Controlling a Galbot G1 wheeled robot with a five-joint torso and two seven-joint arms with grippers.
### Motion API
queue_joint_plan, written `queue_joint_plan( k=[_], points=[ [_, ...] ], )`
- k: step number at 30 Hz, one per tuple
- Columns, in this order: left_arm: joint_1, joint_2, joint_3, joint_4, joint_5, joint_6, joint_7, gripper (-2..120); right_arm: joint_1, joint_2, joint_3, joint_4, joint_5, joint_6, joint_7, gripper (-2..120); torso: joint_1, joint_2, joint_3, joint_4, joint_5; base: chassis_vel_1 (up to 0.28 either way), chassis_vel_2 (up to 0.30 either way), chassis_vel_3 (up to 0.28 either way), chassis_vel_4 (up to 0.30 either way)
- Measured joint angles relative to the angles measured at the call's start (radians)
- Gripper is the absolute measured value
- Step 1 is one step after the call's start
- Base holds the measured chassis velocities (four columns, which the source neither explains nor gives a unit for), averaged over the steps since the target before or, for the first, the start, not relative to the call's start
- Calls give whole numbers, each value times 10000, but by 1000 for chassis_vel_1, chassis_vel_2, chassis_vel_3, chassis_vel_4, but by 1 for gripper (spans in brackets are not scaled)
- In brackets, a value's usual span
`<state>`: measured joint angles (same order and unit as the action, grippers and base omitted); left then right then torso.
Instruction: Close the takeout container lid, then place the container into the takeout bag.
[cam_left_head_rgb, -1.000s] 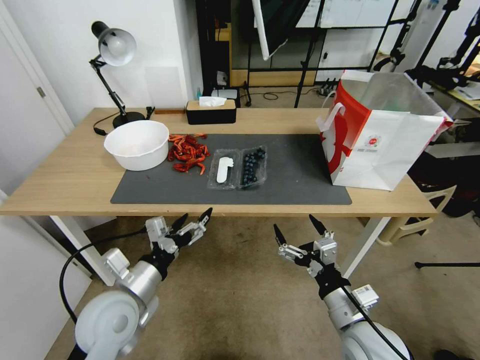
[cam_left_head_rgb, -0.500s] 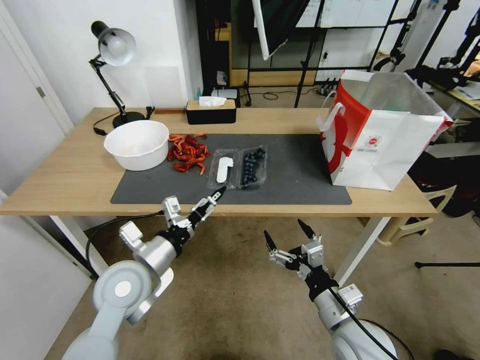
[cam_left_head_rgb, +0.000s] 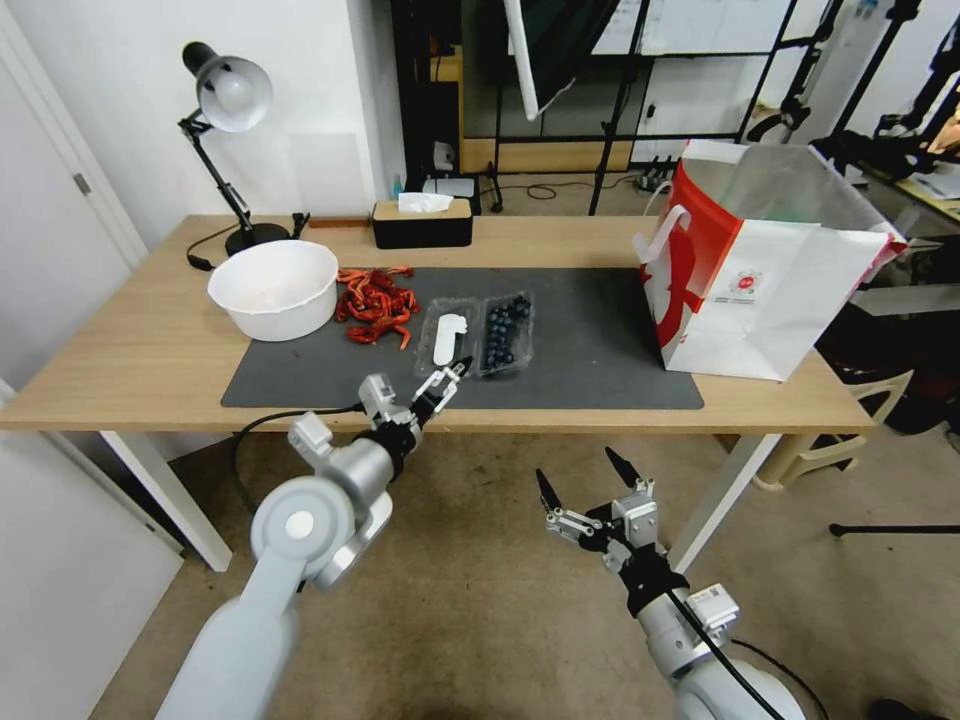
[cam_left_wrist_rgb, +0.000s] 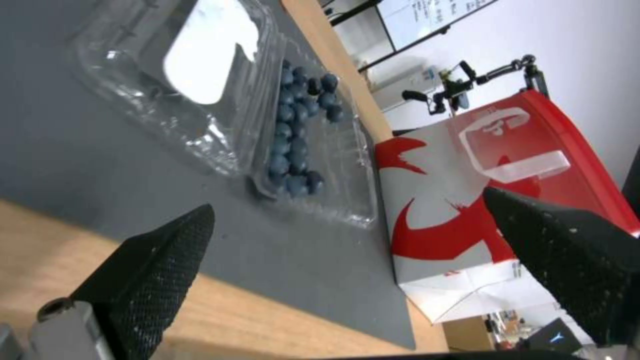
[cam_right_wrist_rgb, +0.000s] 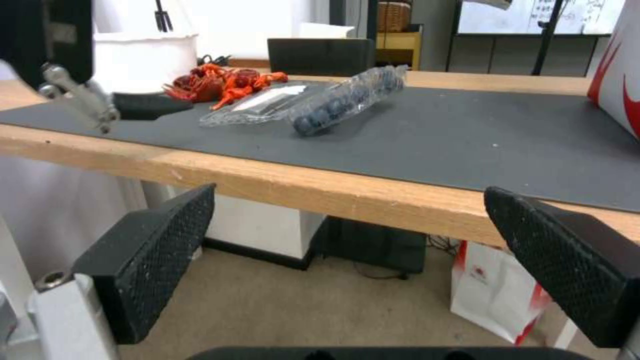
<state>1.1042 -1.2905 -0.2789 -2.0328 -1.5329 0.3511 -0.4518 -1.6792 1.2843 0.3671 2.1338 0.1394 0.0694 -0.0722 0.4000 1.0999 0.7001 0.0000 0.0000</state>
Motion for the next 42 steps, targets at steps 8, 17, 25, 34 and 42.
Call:
queue_joint_plan(
  k=[8, 17, 25, 34, 42],
  points=[
    [-1129, -252, 262, 603, -1152, 14, -1275, 100, -47, 112, 47, 0, -111, 0, 18, 100, 0, 0, -2, 0, 0, 0, 0, 0, 0],
    [-1631, -390, 477, 1244, -1311, 90, -1679, 100, -19, 206, 111, -50, -151, -19, 32, 100, 0, 0, -1, 0, -1, 0, 0, 0, 0],
    [-1885, -467, 532, 1597, -1317, 73, -1669, 100, 7, 247, 157, -87, -158, -28, 34, 100, 0, 0, -1, 0, 0, 0, 0, 0, 0],
    [-1961, -468, 539, 1805, -1311, 66, -1658, 100, 99, 254, 132, -116, -156, -60, 40, 100, 0, 0, 0, 0, 0, 0, 0, 0, 0],
    [-2044, -499, 498, 2021, -1270, 63, -1680, 100, 66, 280, 82, -109, -184, -62, 41, 100, 0, 1, -1, 0, 0, 0, 0, 0, 0]
  ],
)
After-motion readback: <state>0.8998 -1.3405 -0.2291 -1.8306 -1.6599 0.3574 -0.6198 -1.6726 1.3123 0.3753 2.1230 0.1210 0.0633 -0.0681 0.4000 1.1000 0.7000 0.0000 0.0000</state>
